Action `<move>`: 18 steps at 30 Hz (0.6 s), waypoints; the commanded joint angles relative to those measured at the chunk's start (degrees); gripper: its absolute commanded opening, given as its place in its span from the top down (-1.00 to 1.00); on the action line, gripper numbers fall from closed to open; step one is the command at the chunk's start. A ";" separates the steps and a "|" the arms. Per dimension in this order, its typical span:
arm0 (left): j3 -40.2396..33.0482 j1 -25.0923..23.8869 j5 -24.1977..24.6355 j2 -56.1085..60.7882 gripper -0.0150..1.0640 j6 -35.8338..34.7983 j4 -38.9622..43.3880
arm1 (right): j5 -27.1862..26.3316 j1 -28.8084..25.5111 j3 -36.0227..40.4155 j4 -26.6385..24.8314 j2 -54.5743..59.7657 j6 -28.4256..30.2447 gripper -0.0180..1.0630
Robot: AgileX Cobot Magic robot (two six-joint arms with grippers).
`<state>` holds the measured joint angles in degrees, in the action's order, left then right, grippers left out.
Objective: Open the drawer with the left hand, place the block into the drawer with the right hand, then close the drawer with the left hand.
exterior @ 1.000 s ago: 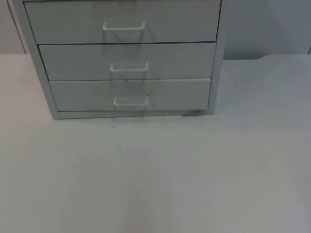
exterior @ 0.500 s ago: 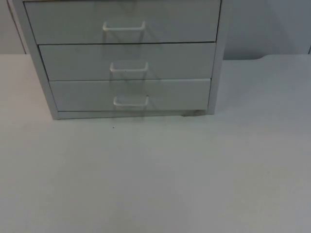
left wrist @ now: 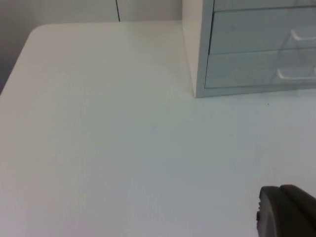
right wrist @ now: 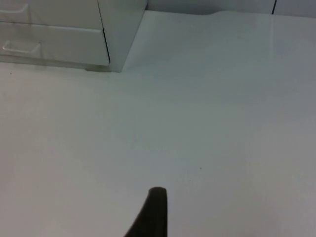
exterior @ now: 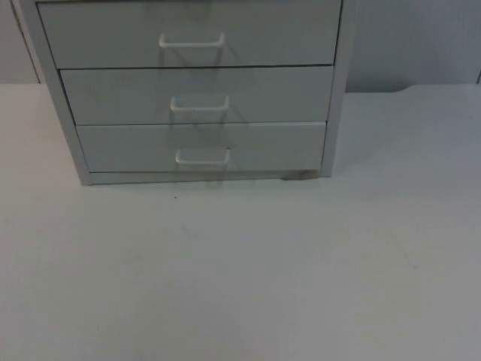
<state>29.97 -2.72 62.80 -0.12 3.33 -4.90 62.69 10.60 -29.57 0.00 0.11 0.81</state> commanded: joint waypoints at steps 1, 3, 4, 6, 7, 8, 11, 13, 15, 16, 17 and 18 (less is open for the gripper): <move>-0.64 0.37 -1.45 0.12 0.98 -0.58 -0.73 | -0.83 -0.09 0.05 0.00 -0.11 -0.16 -0.53; -0.64 0.37 -1.91 0.12 0.98 -0.58 -0.73 | -0.83 -0.09 0.05 0.00 -0.11 -0.16 -0.53; -0.64 0.37 -1.88 0.12 0.98 -0.58 -0.43 | -0.83 -0.09 0.05 0.00 -0.11 -0.16 -0.53; -1.31 0.37 -1.36 0.12 0.98 0.41 0.04 | -0.83 -0.09 0.05 0.00 -0.11 -0.16 -0.53; -1.72 0.37 -1.18 0.12 0.98 0.55 0.40 | -0.83 -0.09 0.05 0.00 -0.11 -0.05 -0.53; -1.72 0.37 -1.18 0.12 0.98 0.55 0.40 | -0.83 -0.09 0.05 0.00 -0.11 -0.05 -0.53; -1.72 0.37 -1.18 0.12 0.98 0.44 0.40 | -0.83 -0.09 0.05 0.00 -0.11 0.06 -0.53; -1.72 0.37 -1.18 0.12 0.98 -0.29 0.92 | -0.83 -0.09 0.05 0.00 -0.11 0.06 -0.53; -1.72 0.37 -1.18 0.12 0.98 -1.32 1.68 | -0.83 -0.09 0.05 0.00 -0.11 0.06 -0.53; -1.72 0.37 -1.18 0.12 0.98 -1.44 1.81 | -0.83 -0.09 0.05 0.00 -0.11 0.06 -0.53; -1.72 0.37 -1.18 0.12 0.98 -1.44 1.81 | -0.83 -0.09 0.05 0.00 -0.11 0.06 -0.53; -1.72 0.37 -1.18 0.12 0.98 -1.44 1.81 | -0.83 -0.09 0.05 0.00 -0.11 0.06 -0.53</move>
<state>28.45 -2.72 61.81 -0.12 2.61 -3.59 62.69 10.60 -29.57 0.00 0.11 0.81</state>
